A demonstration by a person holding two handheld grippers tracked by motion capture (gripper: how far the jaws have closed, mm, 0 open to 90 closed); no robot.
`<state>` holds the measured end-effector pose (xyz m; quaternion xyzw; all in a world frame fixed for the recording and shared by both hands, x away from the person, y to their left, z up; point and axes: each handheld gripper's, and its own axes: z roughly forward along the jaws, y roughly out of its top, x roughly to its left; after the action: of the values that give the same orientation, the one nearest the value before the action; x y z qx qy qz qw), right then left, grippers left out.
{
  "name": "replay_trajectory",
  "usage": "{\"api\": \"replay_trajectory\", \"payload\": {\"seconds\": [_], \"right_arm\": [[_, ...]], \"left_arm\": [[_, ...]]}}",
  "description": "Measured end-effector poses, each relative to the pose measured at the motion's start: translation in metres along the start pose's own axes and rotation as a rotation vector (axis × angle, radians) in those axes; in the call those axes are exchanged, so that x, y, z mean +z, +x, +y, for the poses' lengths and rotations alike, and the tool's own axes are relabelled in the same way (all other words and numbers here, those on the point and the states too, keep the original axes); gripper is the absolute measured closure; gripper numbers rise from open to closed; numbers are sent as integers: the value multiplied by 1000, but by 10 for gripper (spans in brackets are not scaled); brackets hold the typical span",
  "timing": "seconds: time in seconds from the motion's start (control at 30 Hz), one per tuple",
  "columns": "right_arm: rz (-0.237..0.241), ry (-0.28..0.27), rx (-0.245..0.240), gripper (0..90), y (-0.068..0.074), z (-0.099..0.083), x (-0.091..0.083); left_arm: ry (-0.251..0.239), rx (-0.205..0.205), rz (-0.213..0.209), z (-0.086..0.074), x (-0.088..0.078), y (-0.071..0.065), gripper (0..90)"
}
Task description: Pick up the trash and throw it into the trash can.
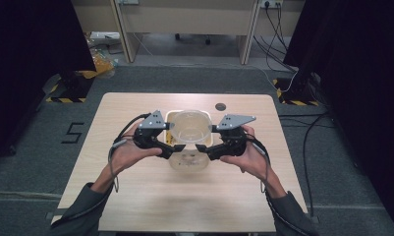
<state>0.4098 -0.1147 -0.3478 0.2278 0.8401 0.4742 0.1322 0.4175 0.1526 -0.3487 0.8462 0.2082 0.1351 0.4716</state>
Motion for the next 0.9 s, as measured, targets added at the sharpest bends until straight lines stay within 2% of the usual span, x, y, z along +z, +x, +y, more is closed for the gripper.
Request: {"api": "replay_trajectory", "payload": {"seconds": [0.17, 0.27, 0.43, 0.6, 0.8, 0.9], "right_arm": [[-15, 25, 14, 218, -14, 1, 10], [-19, 38, 43, 229, -23, -1, 17], [-21, 59, 74, 230, -31, -8, 23], [-19, 62, 90, 218, -35, -11, 17], [-36, 50, 107, 217, -39, -15, 8], [-39, 45, 106, 217, -38, -17, 4]], "left_arm": [[24, -21, 16, 2, 11, 12, 184], [42, -42, 32, 1, 17, 20, 196], [68, -71, 35, -4, 23, 29, 193], [64, -97, 48, -7, 19, 34, 182], [68, -110, 59, -12, 14, 36, 182], [65, -111, 50, -13, 11, 34, 182]]}}
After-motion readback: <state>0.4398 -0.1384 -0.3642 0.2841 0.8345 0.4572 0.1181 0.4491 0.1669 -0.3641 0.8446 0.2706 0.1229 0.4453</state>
